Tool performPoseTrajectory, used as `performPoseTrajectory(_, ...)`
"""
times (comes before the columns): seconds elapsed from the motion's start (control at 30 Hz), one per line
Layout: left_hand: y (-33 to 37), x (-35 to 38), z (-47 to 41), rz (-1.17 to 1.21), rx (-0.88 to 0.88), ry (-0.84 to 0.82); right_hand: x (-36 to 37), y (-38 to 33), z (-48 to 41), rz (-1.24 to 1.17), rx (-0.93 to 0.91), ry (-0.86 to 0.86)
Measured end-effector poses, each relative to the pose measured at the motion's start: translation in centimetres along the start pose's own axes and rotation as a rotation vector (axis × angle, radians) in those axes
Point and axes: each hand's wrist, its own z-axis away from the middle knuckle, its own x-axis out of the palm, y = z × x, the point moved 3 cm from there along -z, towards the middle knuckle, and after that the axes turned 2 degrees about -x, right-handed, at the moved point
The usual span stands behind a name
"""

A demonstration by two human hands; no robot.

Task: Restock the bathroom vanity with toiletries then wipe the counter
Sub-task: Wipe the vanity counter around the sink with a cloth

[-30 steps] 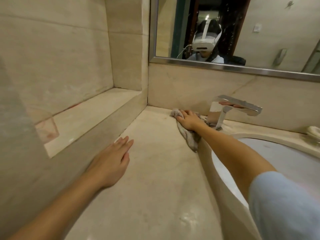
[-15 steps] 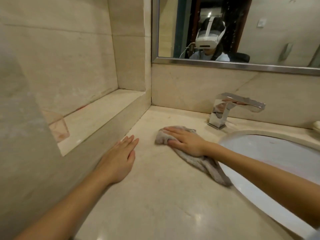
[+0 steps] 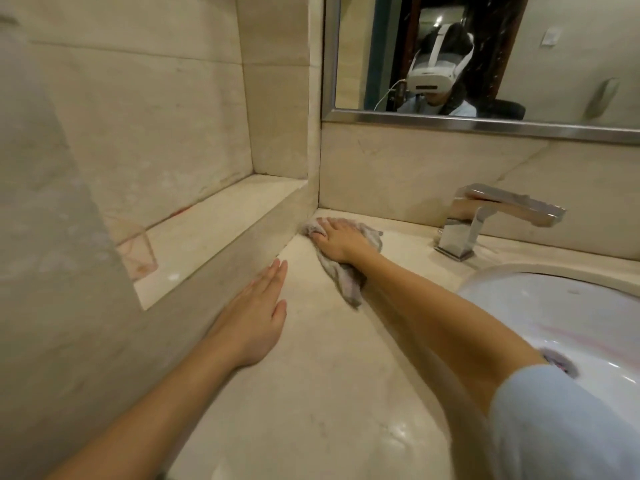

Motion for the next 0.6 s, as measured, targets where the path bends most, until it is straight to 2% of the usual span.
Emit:
performPoseTrajectory(0.17,0.3,-0.3,0.2,0.019,-0.041,-0.008,0.6,-2.9,8.2,0.029,-0.328,-0.071)
performPoseTrajectory(0.27,0.1,-0.2,0.1,0.014,-0.049,-0.017,-0.6,0.7,11.8,0.023,-0.363,-0.067)
performPoseTrajectory(0.33,0.1,0.1,0.0,-0.018,-0.042,-0.031,-1.6,4.3,11.3,0.005,-0.217,-0.034)
performPoseTrajectory(0.47,-0.1,0.5,-0.3,-0.051,-0.027,-0.023,-2.2,7.6,5.8,0.031,0.236,0.141)
performPoseTrajectory(0.53,-0.3,0.5,-0.4,-0.042,-0.02,-0.007,-1.8,6.1,2.3,0.04,0.349,0.201)
performPoseTrajectory(0.6,-0.4,0.5,-0.3,-0.034,-0.026,0.006,-1.3,4.0,-0.9,-0.004,0.383,0.228)
